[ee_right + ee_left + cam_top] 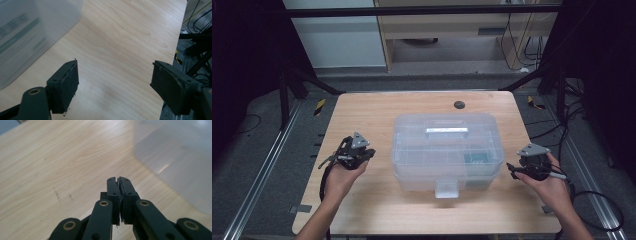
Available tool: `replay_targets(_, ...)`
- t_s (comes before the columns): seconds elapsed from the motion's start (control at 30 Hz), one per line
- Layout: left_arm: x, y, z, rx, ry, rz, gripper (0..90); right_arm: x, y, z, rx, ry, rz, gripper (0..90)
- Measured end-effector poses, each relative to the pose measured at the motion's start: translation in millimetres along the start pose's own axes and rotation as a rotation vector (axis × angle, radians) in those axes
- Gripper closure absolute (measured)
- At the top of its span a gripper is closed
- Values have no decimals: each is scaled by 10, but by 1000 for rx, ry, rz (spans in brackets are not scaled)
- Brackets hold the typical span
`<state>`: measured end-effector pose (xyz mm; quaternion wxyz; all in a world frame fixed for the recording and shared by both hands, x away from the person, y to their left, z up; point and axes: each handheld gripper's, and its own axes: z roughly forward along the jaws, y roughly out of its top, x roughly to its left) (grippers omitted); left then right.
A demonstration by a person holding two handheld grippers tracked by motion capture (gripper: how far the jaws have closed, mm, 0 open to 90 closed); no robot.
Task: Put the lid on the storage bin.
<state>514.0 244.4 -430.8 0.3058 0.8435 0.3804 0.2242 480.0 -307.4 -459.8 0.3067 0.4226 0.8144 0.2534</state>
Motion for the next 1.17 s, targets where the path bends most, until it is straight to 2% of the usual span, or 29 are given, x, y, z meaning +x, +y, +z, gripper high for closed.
replay_targets(0.13, 198, -109, 175, 6, 33, -54, 861, -76, 33, 173, -9, 1, 59, 255)
replay_targets(0.27, 302, -176, 296, 6, 67, -78, 777, -159, 57, 358, -20, 16, 139, 244)
replay_targets(0.37, 347, -206, 374, -5, 116, -89, 612, -196, 70, 460, -24, 17, 181, 207)
replay_targets(0.43, 377, -227, 439, -7, 133, -99, 461, -214, 71, 534, -23, 13, 199, 179)
replay_targets(0.5, 409, -252, 497, 6, 122, -125, 363, -229, 60, 604, -12, 7, 217, 162)
replay_targets(0.57, 431, -280, 550, 15, 120, -142, 301, -237, 42, 658, -7, 6, 237, 159)
replay_targets(0.6, 444, -301, 581, 18, 111, -165, 257, -243, 31, 692, -2, 2, 240, 149)
replay_targets(0.67, 460, -331, 618, 17, 88, -196, 223, -239, 17, 731, 2, 2, 254, 148)
replay_targets(0.77, 472, -367, 663, 17, 80, -219, 177, -241, -9, 774, -10, 20, 294, 136)
replay_targets(0.83, 487, -393, 703, 13, 55, -251, 155, -248, -25, 789, -24, 28, 317, 135)
replay_targets(0.87, 488, -404, 721, -5, 55, -259, 131, -246, -31, 794, -28, 34, 329, 133)
replay_targets(0.93, 480, -410, 739, -18, 63, -251, 112, -245, -41, 810, -33, 55, 361, 111)
replay_targets(1.03, 476, -420, 765, -29, 57, -240, 54, -211, -15, 830, -14, 43, 371, 39)
replay_targets(1.17, 481, -417, 777, -10, 75, -260, 0, -154, 14, 844, 10, 4, 408, 2)
